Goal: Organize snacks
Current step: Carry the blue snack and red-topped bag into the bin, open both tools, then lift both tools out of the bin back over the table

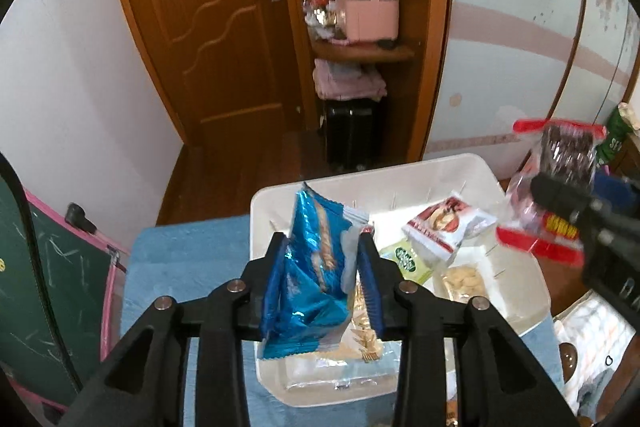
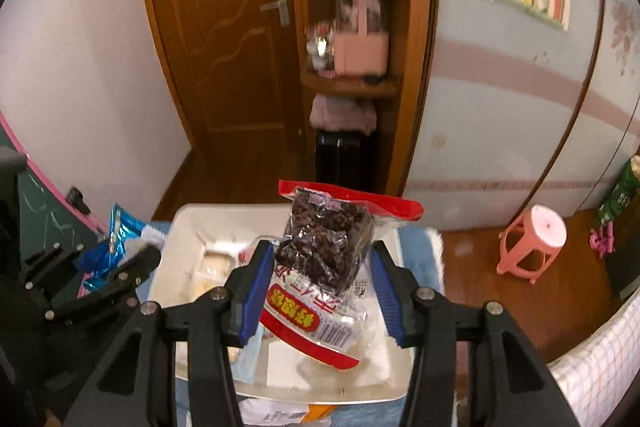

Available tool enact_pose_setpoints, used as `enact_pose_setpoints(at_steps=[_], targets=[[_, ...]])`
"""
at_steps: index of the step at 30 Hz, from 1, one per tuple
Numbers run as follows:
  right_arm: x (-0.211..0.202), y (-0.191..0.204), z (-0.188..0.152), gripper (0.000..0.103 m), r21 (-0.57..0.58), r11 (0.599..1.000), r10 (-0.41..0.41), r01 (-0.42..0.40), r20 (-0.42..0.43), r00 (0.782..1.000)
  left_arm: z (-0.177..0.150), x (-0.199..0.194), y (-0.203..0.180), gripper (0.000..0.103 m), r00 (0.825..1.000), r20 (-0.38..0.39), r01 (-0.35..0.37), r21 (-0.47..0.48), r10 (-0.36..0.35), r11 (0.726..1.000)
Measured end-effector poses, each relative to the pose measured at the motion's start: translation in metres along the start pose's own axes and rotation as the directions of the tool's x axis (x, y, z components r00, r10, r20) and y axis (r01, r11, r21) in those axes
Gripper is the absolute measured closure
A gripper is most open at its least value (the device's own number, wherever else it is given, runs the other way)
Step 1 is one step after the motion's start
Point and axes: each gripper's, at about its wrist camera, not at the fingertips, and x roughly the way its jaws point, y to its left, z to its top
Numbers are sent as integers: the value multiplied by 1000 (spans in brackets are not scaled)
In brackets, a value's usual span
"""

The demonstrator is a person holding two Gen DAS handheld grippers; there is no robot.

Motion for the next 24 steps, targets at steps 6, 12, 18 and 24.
enact_pose_setpoints(at_steps=[6, 12, 18, 24], targets=[[35, -9, -24, 33, 56, 998, 24, -18, -101, 995, -18, 28, -5, 4, 997, -74, 26, 39, -24, 999], [33, -14, -34, 33, 79, 997, 31, -22, -124, 992, -29, 23, -6, 4, 995, -90, 42, 49, -37, 998], [17, -15, -37, 33, 69, 997, 41, -32, -123, 992, -38, 3, -5, 4, 995, -91, 41, 59, -36, 997], [-14, -16, -38, 33, 77, 996, 63, -54, -110, 992, -43, -29, 4, 4, 996, -76, 43, 53, -39, 998]])
